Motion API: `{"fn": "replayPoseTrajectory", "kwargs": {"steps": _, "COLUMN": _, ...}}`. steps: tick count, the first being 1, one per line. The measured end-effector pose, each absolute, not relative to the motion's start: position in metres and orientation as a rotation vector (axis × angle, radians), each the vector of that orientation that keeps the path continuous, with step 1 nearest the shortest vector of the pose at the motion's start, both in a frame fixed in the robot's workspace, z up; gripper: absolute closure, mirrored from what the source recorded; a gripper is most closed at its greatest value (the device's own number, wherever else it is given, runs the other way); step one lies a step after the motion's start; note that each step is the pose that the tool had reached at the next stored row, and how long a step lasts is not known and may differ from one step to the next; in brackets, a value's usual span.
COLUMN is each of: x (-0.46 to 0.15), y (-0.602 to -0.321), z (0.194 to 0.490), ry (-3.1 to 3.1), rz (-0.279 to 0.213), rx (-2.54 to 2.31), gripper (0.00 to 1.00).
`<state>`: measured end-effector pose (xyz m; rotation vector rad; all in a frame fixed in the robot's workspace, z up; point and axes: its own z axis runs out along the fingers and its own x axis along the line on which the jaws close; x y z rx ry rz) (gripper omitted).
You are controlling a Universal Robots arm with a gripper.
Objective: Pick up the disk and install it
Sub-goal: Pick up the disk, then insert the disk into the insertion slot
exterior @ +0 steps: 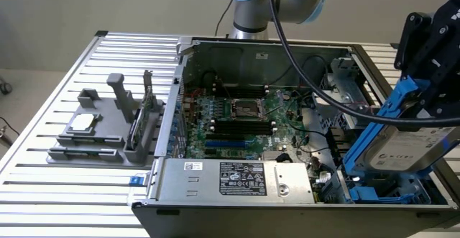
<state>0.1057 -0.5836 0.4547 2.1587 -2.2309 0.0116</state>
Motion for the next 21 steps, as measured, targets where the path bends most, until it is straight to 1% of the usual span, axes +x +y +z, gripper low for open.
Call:
{"fn": "replayPoseTrajectory", "kwargs": {"steps": 6, "x": 0.109, "y": -0.584, "z": 0.447, "ry": -2.223, "rz": 0.019, "rx": 2.173, "gripper": 0.68}}
{"fn": "replayPoseTrajectory", "kwargs": {"steps": 21, "x": 0.114, "y": -0.584, "z": 0.438, "ry": -2.212, "rz": 0.02, "rx": 2.186, "gripper": 0.68}}
